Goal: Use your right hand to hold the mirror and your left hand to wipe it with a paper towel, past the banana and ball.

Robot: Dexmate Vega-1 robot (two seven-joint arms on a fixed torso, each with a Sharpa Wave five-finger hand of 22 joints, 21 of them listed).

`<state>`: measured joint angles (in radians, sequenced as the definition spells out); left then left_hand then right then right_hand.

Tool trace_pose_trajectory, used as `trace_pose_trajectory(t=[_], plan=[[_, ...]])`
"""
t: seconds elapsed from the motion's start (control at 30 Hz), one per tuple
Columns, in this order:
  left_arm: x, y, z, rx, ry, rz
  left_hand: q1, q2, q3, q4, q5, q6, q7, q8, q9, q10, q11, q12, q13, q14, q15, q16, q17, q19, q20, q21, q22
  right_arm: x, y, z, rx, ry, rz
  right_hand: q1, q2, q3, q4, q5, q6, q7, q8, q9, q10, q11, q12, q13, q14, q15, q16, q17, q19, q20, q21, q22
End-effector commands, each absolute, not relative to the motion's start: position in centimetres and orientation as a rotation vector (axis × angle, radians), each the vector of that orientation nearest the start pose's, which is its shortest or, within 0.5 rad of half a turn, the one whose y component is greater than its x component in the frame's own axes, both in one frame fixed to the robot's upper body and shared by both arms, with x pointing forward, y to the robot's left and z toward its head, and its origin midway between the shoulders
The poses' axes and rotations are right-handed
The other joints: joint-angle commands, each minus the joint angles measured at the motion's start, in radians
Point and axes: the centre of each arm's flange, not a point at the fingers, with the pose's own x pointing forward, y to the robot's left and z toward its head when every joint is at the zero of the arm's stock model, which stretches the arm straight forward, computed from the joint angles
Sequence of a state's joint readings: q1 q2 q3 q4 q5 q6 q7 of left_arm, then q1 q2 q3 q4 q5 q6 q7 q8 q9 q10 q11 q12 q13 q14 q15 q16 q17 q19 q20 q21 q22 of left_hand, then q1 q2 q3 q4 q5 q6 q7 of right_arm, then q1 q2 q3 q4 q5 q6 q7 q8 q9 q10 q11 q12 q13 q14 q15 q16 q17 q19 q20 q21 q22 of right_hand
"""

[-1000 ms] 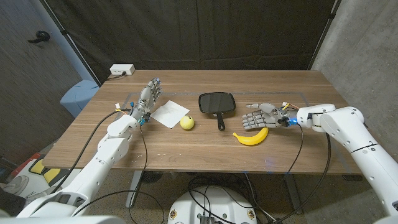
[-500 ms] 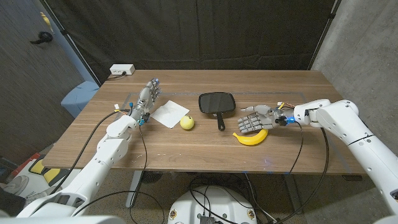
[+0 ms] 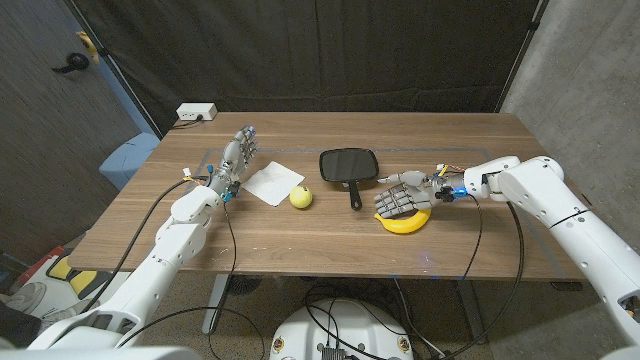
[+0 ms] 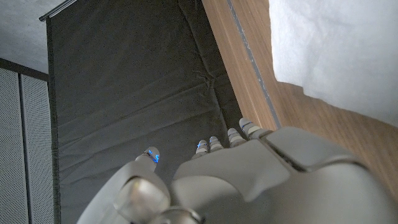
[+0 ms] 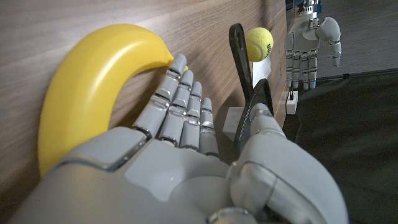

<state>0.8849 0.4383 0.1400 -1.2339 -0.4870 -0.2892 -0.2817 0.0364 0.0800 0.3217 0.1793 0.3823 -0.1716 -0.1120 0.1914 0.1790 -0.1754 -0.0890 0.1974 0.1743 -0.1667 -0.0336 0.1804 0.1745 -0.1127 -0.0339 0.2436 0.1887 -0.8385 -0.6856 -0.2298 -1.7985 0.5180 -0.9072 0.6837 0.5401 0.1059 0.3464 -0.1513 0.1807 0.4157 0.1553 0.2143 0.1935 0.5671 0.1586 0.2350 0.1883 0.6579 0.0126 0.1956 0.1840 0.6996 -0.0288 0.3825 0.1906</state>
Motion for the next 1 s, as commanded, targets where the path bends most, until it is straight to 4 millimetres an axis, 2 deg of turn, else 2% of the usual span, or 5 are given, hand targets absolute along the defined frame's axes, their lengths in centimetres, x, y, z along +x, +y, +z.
trace_pose_trajectory(t=[0.03, 0.47, 1.0], plan=[[64.5, 33.8, -3.7, 0.046, -0.615, -0.247, -0.006, 0.083, 0.002, 0.000, -0.004, -0.081, 0.008, -0.001, 0.005, -0.052, 0.007, 0.000, 0.005, -0.080, -0.034, 0.000, 0.002, 0.000, -0.019, -0.002, 0.001, 57.8, -22.8, -4.0, -0.292, 0.243, 0.856, 0.020, 0.002, 0.005, 0.000, 0.006, 0.005, 0.045, -0.002, 0.001, 0.009, -0.004, -0.005, 0.003, 0.004, -0.010, 0.000, 0.001, 0.010, -0.010, 0.002, 0.002], [64.3, 34.1, -3.7, 0.038, -0.619, -0.252, -0.007, 0.083, 0.002, 0.001, -0.004, -0.081, 0.010, -0.001, 0.005, -0.052, 0.006, 0.000, 0.005, -0.081, -0.033, 0.000, 0.002, 0.001, -0.019, -0.004, 0.001, 58.5, -20.3, -4.0, -0.298, 0.227, 0.927, 0.047, 0.016, 0.017, -0.001, 0.010, -0.006, 0.038, -0.007, 0.002, 0.001, -0.012, -0.015, 0.003, -0.007, -0.028, -0.007, 0.002, 0.009, -0.033, 0.002, 0.001], [63.8, 34.3, -3.8, 0.036, -0.624, -0.244, -0.007, 0.083, 0.002, 0.001, -0.004, -0.081, 0.012, -0.001, 0.005, -0.053, 0.007, -0.001, 0.005, -0.080, -0.035, 0.000, 0.002, 0.002, -0.019, -0.005, 0.001, 59.0, -18.0, -3.2, -0.321, 0.211, 1.004, 0.051, -0.002, 0.007, 0.003, 0.009, 0.004, 0.038, -0.003, 0.003, 0.014, -0.013, -0.015, 0.004, 0.010, -0.036, -0.002, 0.002, 0.024, -0.042, 0.004, -0.002]])
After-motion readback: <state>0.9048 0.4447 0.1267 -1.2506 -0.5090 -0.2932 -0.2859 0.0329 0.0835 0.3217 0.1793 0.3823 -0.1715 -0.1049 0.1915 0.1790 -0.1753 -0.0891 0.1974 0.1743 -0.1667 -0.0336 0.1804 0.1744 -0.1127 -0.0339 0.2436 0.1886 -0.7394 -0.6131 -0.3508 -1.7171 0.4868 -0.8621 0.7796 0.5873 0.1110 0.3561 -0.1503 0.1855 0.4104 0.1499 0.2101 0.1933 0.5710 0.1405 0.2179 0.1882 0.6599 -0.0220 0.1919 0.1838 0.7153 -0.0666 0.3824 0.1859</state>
